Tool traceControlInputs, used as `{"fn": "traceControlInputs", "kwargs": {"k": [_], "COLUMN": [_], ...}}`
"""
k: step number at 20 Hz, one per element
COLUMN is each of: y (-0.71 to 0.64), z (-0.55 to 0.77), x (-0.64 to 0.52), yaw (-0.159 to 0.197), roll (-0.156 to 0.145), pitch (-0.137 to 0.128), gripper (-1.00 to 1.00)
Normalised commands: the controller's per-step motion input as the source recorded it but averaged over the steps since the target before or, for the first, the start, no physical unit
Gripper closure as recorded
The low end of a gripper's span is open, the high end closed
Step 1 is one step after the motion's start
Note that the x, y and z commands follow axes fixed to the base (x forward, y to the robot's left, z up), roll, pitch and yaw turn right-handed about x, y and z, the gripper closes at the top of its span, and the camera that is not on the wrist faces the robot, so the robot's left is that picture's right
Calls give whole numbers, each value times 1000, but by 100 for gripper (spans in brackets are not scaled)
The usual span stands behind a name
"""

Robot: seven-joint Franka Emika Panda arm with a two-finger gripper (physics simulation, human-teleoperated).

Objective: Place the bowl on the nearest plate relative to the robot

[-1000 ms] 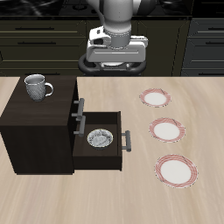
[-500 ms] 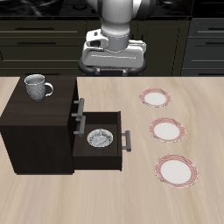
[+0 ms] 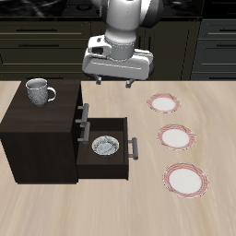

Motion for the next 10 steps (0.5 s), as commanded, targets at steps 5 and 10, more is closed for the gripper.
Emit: {"fn": "traceControlInputs", "kwargs": {"k": [5, 10], "y": [135, 70], "z": [-44, -27], "x": [381, 177], "yaw": [-9, -6], "roll": [22, 9], "pitch": [5, -4], "gripper": [-100, -100]}}
